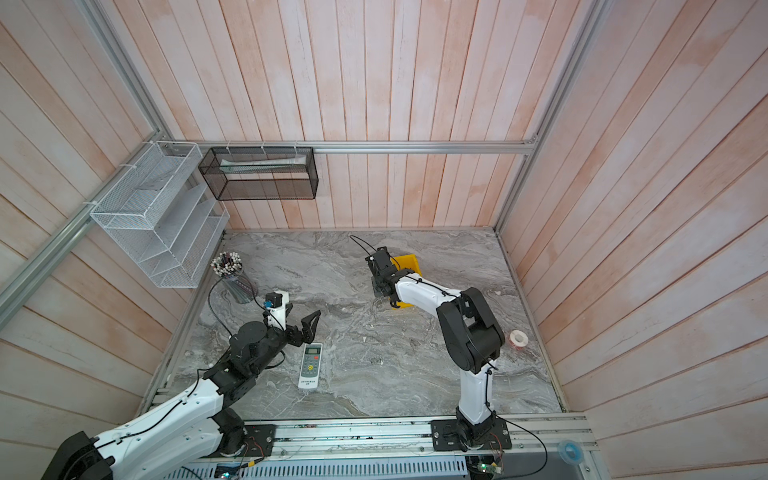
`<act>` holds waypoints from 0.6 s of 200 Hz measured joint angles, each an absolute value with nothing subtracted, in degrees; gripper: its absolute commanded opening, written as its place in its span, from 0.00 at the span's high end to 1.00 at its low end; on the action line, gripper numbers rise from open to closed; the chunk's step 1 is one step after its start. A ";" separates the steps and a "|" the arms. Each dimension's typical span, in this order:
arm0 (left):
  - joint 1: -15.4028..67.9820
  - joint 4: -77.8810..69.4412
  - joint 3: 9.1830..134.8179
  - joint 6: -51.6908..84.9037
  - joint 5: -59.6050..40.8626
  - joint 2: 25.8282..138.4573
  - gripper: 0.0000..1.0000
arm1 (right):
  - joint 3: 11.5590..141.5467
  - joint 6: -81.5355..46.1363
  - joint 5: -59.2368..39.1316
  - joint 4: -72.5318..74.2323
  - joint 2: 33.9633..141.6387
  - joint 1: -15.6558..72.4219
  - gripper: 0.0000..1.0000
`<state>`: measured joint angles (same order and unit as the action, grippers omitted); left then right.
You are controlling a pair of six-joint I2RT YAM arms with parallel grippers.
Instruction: Put the screwdriver in the bin
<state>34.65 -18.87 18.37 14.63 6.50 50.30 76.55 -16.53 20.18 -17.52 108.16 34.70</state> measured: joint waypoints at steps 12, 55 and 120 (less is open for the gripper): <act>34.65 -18.92 18.37 14.63 6.42 50.41 0.00 | 76.01 -16.60 19.07 -16.78 105.47 34.70 0.14; 34.65 -18.92 18.37 14.63 6.44 50.46 0.00 | 63.66 -19.35 15.51 -6.57 85.78 31.53 0.02; 34.65 -19.46 18.35 14.52 7.03 51.18 0.00 | 41.67 -27.07 17.30 7.77 68.66 11.62 0.02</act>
